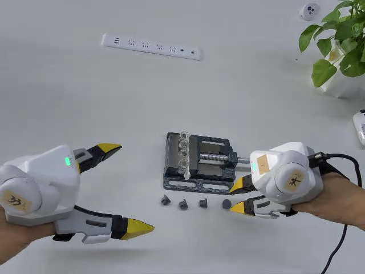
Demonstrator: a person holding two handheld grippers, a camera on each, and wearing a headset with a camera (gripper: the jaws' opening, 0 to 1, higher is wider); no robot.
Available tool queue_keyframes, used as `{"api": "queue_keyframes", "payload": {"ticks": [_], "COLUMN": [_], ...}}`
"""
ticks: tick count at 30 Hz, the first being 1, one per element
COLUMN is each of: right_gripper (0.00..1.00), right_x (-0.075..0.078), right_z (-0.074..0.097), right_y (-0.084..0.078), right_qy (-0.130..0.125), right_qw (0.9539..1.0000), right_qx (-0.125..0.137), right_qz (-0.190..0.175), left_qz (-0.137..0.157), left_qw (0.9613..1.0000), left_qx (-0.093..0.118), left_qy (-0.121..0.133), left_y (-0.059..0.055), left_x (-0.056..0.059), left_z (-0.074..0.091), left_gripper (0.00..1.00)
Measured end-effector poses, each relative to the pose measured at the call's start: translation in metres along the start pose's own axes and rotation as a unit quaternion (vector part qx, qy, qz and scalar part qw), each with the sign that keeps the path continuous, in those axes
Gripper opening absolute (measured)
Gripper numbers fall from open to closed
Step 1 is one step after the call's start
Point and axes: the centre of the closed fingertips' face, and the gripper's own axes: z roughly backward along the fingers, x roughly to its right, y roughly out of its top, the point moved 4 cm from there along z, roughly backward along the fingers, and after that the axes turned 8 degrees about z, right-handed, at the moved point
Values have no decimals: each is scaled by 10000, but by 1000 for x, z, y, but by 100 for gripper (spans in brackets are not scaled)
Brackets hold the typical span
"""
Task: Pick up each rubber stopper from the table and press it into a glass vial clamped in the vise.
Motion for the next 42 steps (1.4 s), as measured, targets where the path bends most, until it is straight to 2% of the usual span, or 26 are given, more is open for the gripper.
{"api": "queue_keyframes", "payload": {"ticks": [4,17,42], "right_gripper": [13,11,8], "right_x": [-1,-3,0], "right_z": [-5,-13,-18], "right_y": [0,-1,-3], "right_qy": [79,205,300], "right_qw": [9997,9976,9956], "right_qx": [-164,-436,-558], "right_qz": [174,506,684], "left_qz": [31,104,174], "left_qw": [10000,9999,9997], "left_qx": [20,70,139], "left_qy": [22,59,69], "left_y": [-1,-4,-4], "left_x": [-1,-2,-5], "left_z": [1,3,2], "left_gripper": [98,97,97]}}
